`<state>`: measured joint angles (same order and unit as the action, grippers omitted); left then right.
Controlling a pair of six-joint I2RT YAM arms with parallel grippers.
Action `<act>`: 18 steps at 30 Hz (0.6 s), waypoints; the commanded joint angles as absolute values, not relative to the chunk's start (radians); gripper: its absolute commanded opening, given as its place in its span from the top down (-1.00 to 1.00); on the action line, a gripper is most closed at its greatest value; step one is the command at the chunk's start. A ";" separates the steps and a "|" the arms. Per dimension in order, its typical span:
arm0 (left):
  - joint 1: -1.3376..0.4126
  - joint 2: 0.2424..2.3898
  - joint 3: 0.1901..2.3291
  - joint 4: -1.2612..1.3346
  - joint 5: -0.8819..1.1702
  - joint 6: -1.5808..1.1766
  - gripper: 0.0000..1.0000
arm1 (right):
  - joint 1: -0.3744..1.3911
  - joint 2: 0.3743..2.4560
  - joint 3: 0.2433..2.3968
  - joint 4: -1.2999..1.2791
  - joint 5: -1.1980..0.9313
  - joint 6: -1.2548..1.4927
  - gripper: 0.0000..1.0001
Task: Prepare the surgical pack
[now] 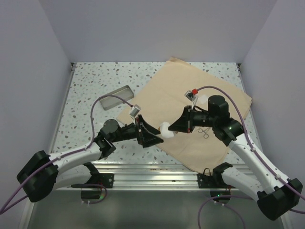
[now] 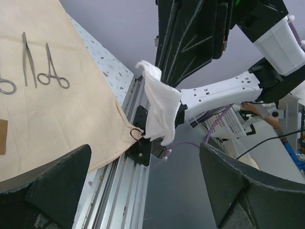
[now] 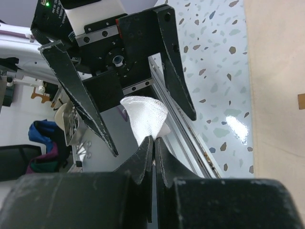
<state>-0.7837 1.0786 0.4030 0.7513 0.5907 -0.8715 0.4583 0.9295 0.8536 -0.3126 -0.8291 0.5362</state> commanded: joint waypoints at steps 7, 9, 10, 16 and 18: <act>-0.798 1.123 0.474 0.891 0.549 -0.859 -0.96 | 0.514 0.943 0.859 -0.256 -0.821 0.560 1.00; -0.798 1.140 0.477 0.908 0.552 -0.865 -0.91 | 0.520 0.946 0.856 -0.256 -0.818 0.560 1.00; -0.799 1.152 0.479 0.922 0.560 -0.874 -0.82 | 0.522 0.948 0.854 -0.255 -0.813 0.560 1.00; -0.798 1.186 0.479 0.922 0.586 -0.888 -0.26 | 0.525 0.953 0.856 -0.244 -0.796 0.568 1.00; -0.798 1.184 0.471 0.923 0.595 -0.891 -0.17 | 0.525 0.956 0.859 -0.247 -0.788 0.568 1.00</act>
